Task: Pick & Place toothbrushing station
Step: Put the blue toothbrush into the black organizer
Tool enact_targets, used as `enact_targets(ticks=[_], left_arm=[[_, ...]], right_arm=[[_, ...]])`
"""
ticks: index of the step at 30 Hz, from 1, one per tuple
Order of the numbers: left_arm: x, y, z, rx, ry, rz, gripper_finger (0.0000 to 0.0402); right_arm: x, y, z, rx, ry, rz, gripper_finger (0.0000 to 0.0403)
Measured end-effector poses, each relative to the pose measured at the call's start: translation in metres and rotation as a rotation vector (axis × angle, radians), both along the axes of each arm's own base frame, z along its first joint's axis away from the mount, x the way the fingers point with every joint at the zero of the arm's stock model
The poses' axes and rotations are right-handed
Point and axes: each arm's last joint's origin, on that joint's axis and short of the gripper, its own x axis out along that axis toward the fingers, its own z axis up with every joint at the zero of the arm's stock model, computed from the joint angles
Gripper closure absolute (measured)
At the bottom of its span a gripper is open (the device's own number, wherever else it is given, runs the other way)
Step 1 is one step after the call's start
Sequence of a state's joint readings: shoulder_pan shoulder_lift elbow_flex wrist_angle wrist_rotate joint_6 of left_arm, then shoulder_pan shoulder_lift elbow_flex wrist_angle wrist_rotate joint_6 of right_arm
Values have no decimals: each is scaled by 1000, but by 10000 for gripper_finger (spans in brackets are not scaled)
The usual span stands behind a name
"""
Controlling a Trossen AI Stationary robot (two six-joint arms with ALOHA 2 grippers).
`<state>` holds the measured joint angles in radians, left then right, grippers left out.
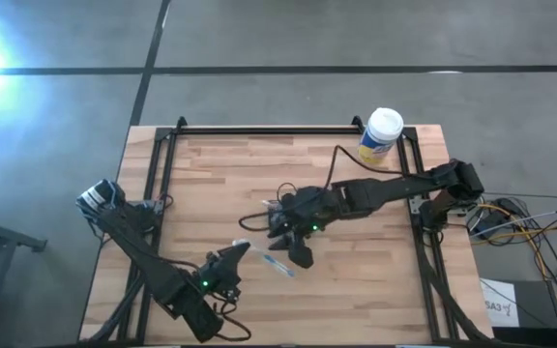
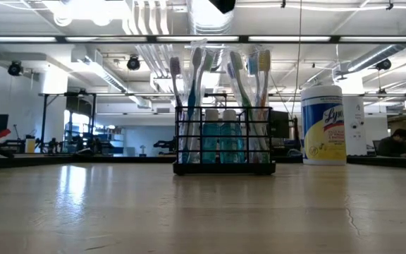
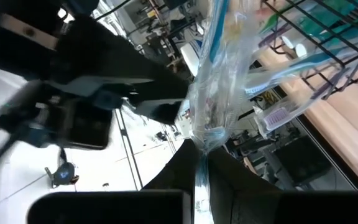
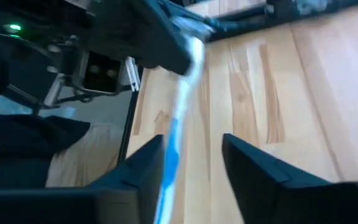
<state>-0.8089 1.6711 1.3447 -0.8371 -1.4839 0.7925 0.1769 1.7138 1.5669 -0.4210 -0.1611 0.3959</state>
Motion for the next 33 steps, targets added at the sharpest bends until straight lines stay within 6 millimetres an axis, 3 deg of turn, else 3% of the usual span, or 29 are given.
enact_targets(ticks=[6, 13, 25, 33], left_arm=[[2, -1, 8, -16, -24, 6, 383], [9, 7, 10, -19, -26, 35, 383], [17, 17, 10, -21, -22, 74, 383], [18, 18, 10, -21, -21, 76, 383]], right_arm=[[1, -12, -2, 73, 45, -22, 179], [2, -9, -5, 116, 61, 49, 167], [10, -7, -15, 114, 79, 68, 199], [14, -7, -21, 93, 85, 80, 299]])
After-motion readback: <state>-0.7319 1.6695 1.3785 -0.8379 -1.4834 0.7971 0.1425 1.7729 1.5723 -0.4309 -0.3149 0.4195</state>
